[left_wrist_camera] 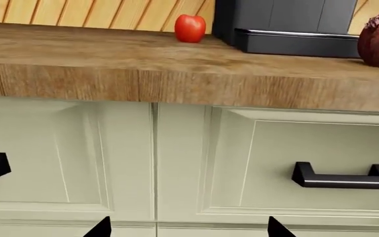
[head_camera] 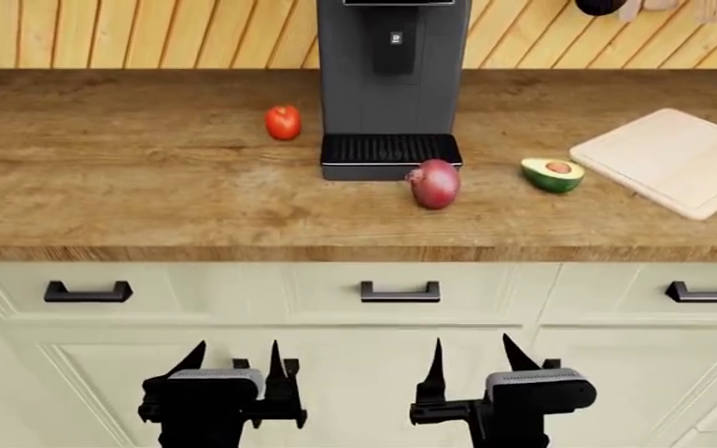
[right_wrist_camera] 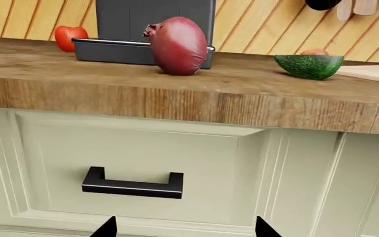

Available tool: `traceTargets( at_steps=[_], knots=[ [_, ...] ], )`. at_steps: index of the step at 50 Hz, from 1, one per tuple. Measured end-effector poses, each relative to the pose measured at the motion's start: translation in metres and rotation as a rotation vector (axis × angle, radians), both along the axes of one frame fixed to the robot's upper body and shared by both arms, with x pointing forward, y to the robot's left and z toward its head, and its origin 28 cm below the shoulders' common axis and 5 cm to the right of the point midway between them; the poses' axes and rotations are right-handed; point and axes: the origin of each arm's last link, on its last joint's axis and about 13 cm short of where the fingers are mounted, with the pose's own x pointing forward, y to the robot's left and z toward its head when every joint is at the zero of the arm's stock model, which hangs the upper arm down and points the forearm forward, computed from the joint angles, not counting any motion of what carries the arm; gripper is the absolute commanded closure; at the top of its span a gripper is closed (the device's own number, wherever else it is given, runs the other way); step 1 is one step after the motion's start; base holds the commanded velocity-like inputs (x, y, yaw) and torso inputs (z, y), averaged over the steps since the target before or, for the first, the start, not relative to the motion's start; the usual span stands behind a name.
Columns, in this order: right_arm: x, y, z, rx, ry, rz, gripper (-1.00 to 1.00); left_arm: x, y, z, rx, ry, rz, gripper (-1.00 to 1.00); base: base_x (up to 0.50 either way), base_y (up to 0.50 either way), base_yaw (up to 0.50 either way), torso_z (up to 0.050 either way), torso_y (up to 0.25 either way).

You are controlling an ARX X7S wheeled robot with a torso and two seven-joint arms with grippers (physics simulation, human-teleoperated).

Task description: Place the avocado, onion, tomato and bell pepper on the cutting board.

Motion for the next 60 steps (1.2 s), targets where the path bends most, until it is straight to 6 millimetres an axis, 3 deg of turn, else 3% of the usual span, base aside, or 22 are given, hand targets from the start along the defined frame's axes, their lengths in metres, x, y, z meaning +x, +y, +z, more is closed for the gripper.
traceTargets(
  at_steps=[16, 23, 43, 52, 60],
  knots=[
    [0.0, 0.0, 0.0, 0.003, 0.0, 0.007, -1.0, -0.001, 0.0, 0.002, 0.004, -0.013, 0.001, -1.0, 0.0, 0.0, 0.0, 0.05, 0.0],
    [0.0, 0.001, 0.009, -0.004, 0.005, 0.023, -1.0, -0.003, 0.0, 0.01, 0.027, -0.031, -0.021, -1.0, 0.0, 0.0, 0.0, 0.0, 0.0],
    [-0.001, -0.004, 0.106, -0.037, 0.017, 0.12, -1.0, 0.008, 0.016, 0.1, 0.017, -0.055, -0.126, -1.0, 0.0, 0.0, 0.0, 0.0, 0.0],
    [-0.002, -0.011, 0.157, -0.026, 0.037, 0.15, -1.0, 0.01, 0.025, 0.13, -0.025, 0.033, -0.208, -1.0, 0.0, 0.0, 0.0, 0.0, 0.0],
    [-0.007, -0.012, 0.186, -0.016, 0.062, 0.142, -1.0, 0.011, 0.026, 0.145, -0.059, 0.103, -0.271, -1.0, 0.0, 0.0, 0.0, 0.0, 0.0]
  ],
)
